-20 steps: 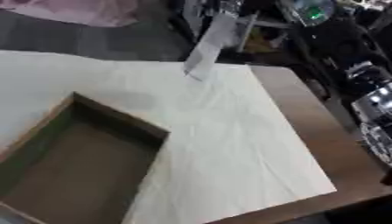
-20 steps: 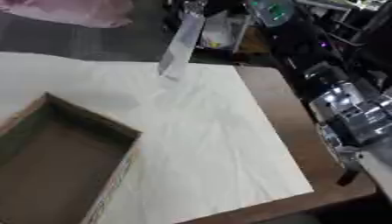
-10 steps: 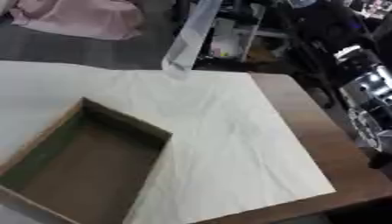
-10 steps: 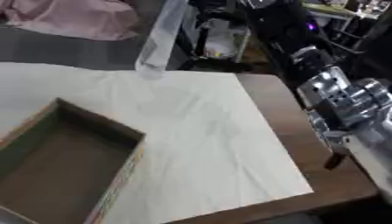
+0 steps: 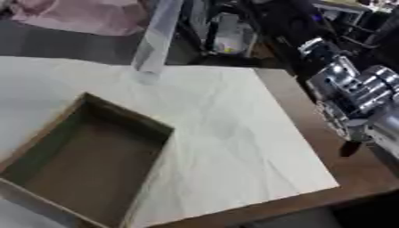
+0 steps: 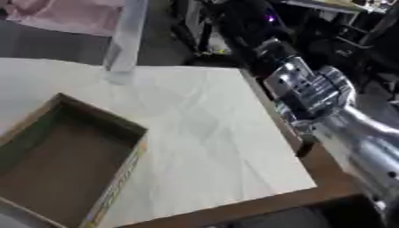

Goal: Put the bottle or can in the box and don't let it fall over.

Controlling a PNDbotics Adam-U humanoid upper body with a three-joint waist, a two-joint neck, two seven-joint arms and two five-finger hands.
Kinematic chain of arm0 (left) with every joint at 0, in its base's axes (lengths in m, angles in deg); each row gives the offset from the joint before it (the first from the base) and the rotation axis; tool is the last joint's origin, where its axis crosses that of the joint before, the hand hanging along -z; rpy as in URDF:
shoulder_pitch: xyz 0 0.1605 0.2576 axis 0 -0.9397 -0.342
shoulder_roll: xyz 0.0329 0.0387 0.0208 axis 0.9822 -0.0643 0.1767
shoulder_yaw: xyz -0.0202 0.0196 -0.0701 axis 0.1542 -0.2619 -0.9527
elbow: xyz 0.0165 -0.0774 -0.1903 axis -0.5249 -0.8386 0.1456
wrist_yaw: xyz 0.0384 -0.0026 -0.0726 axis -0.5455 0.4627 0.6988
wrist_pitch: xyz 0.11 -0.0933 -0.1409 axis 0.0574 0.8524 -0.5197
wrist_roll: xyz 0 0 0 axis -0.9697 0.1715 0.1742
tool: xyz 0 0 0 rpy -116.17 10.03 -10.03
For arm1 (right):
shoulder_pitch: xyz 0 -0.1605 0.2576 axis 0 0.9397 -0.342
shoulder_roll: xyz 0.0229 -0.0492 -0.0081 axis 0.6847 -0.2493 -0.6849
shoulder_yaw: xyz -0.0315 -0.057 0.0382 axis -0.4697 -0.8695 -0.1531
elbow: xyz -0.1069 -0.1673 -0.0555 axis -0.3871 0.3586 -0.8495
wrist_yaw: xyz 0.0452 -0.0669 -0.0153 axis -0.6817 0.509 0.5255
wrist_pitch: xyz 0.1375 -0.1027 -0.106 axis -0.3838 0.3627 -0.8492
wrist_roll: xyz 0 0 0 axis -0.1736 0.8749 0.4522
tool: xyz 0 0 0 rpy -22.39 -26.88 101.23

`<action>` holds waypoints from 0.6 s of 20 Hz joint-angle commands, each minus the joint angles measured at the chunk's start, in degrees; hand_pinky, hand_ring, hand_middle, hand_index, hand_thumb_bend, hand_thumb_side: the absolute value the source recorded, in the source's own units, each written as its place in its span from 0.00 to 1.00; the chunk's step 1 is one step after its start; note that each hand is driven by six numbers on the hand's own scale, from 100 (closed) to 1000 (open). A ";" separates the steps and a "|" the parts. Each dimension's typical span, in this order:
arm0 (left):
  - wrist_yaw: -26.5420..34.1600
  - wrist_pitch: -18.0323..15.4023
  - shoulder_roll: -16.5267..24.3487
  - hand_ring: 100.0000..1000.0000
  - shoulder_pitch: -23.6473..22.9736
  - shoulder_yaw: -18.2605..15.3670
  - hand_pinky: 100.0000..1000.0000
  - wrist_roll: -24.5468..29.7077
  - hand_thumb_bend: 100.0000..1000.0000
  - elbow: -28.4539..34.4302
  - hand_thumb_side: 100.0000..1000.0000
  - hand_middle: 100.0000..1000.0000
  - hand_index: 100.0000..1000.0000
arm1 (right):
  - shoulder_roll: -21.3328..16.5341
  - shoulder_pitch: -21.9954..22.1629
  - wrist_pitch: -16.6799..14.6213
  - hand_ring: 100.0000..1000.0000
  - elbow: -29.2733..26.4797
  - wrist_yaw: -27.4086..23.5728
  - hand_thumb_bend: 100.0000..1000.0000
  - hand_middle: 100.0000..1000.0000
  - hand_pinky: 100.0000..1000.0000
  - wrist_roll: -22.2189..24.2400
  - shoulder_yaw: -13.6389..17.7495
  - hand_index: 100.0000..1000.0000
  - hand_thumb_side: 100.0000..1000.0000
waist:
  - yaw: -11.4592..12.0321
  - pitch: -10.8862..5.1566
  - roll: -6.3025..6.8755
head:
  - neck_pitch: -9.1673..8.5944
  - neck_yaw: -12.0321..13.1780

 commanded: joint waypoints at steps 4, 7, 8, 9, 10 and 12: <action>-0.12 0.81 0.03 0.74 1.36 -0.25 0.58 -0.26 0.04 1.13 0.69 0.62 0.87 | 1.38 -2.90 -5.68 0.70 -0.23 4.18 0.04 0.05 0.00 3.97 -0.49 0.16 0.21 | 1.17 -1.24 0.55 | -0.06 -2.96; -0.11 1.22 -0.09 0.74 1.60 -0.27 0.58 -0.43 0.05 1.13 0.69 0.62 0.87 | 2.88 -3.41 -5.64 0.70 -0.45 5.83 0.04 0.05 0.00 2.88 -1.11 0.17 0.21 | 1.71 -1.36 0.48 | 0.18 -3.57; -0.13 1.43 -0.19 0.74 1.68 -0.32 0.58 -0.54 0.05 1.13 0.69 0.62 0.87 | 3.35 -3.40 -5.49 0.70 -0.56 6.28 0.04 0.05 0.00 2.55 -1.27 0.17 0.21 | 1.91 -1.40 0.45 | 0.27 -3.73; -0.15 1.65 -0.30 0.74 1.74 -0.38 0.58 -0.67 0.05 1.13 0.69 0.62 0.87 | 3.75 -3.33 -5.29 0.70 -0.66 6.65 0.03 0.05 0.00 2.24 -1.39 0.17 0.21 | 2.08 -1.43 0.43 | 0.36 -3.88; -0.17 1.89 -0.46 0.74 1.82 -0.45 0.58 -0.84 0.05 1.13 0.69 0.62 0.87 | 4.21 -3.19 -5.00 0.70 -0.80 6.97 0.03 0.05 0.00 1.95 -1.47 0.17 0.21 | 2.28 -1.45 0.42 | 0.43 -4.05; -0.25 2.38 -0.74 0.74 1.90 -0.59 0.58 -1.13 0.05 1.13 0.69 0.62 0.87 | 4.86 -3.00 -4.38 0.69 -1.01 7.84 0.04 0.05 0.00 1.51 -1.69 0.17 0.23 | 2.51 -1.50 0.38 | 0.69 -4.19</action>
